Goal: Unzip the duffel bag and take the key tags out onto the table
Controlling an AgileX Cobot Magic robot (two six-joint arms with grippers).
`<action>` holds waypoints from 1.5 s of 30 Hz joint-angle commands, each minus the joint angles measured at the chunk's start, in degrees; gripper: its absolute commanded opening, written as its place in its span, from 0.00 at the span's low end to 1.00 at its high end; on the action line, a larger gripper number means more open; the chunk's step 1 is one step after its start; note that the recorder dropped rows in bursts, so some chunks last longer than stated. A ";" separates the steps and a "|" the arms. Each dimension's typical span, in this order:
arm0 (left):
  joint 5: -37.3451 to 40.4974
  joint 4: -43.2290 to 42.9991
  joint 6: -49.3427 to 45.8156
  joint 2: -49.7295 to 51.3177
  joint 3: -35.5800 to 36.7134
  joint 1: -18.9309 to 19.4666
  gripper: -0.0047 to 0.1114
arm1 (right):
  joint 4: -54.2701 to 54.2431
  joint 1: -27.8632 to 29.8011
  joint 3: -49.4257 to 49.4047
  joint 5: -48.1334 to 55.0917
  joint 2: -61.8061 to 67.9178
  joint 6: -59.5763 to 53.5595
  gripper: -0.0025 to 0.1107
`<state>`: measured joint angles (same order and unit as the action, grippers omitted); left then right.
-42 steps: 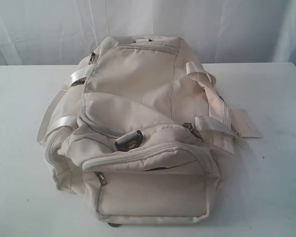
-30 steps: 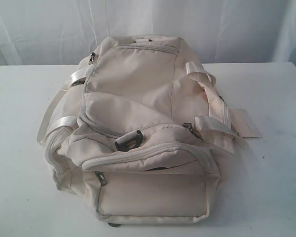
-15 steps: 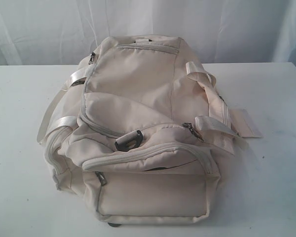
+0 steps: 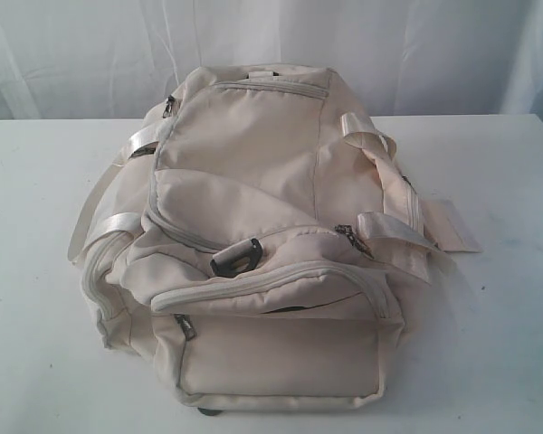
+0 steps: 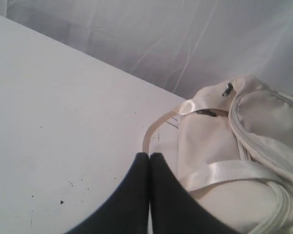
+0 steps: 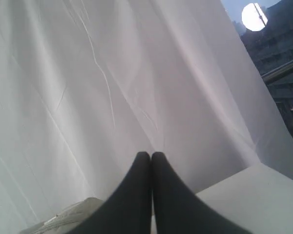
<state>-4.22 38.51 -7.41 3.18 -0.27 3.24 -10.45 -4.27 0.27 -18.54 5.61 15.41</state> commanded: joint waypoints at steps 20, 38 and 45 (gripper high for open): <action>-4.95 -29.59 6.41 11.69 -17.20 0.07 0.04 | 63.05 -11.53 3.78 -8.54 4.55 45.00 0.02; -22.04 -75.95 45.27 46.20 -31.93 -0.03 0.62 | 98.93 -13.51 15.22 -21.61 34.12 60.10 0.24; -36.48 -92.24 65.96 57.72 -36.07 -0.03 0.63 | 98.33 -15.97 20.50 -20.32 43.50 49.10 0.63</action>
<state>-34.13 -48.30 51.02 57.21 -34.50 3.24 87.96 -19.31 19.14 -39.51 45.95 67.71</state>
